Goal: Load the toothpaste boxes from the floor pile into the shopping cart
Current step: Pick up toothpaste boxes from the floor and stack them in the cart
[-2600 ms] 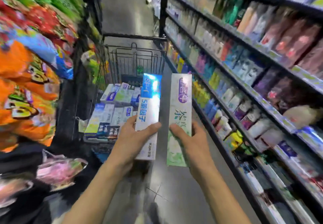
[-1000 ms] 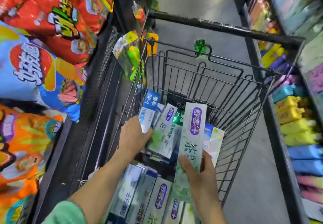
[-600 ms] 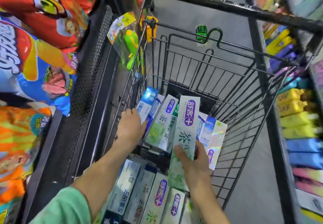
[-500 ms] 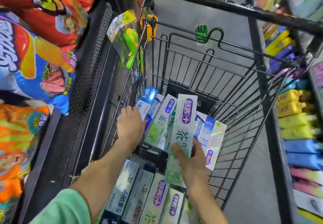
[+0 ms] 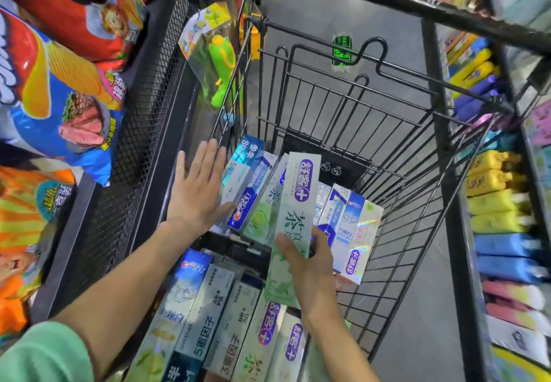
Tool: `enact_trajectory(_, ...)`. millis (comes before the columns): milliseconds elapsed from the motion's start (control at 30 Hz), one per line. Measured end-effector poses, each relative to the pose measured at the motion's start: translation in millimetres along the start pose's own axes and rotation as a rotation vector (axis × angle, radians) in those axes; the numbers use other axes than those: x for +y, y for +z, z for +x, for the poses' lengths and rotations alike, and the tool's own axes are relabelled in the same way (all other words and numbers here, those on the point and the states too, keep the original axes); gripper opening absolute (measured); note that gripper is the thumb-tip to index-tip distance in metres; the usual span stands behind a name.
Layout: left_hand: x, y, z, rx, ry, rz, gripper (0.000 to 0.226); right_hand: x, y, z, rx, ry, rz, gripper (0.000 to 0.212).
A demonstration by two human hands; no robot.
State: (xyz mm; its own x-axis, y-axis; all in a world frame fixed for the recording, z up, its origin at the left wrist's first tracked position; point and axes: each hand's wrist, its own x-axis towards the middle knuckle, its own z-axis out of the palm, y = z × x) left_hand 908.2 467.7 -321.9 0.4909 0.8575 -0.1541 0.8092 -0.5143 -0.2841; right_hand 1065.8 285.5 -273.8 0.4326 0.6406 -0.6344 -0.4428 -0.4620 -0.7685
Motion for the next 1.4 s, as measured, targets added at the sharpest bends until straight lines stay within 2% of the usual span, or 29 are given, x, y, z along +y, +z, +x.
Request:
enact_trajectory(100, -4, 6, 3, 0.052, -0.074, -0.168, 0.127, 5, 4, 4, 0.007, -0.001, -0.019, 0.038)
enact_trajectory(267, -7, 7, 5, 0.025, -0.031, -0.305, 0.128, 11, 17, 18, 0.004, 0.026, -0.032, 0.036)
enact_trajectory(533, -9, 12, 0, 0.130, 0.001, -0.601, 0.101, 22, 44, 64, 0.013, -0.006, -0.079, 0.038)
enact_trajectory(633, -10, 15, -1, 0.154, 0.004, -0.699, 0.096, 29, 59, 90, 0.024, -0.031, -0.095, 0.051)
enact_trajectory(733, -11, 17, 0, 0.163, 0.004, -0.750, 0.093, 34, 77, 113, 0.065, -0.030, -0.167, 0.065)
enact_trajectory(1000, -11, 20, 1, 0.215, 0.006, -0.797, 0.093, 39, 100, 131, 0.077, -0.053, -0.575, 0.057)
enact_trajectory(1133, -11, 22, 1, 0.210, 0.024, -0.811, 0.093, 38, 93, 136, 0.088, -0.065, -0.949, 0.062)
enact_trajectory(1300, -10, 22, 0, 0.207, 0.023, -0.823, 0.094, 47, 90, 145, 0.034, -0.128, -0.859, 0.073)
enact_trajectory(1400, -11, 22, 0, 0.203, 0.024, -0.817, 0.094, 37, 93, 137, 0.032, -0.124, -0.837, 0.051)
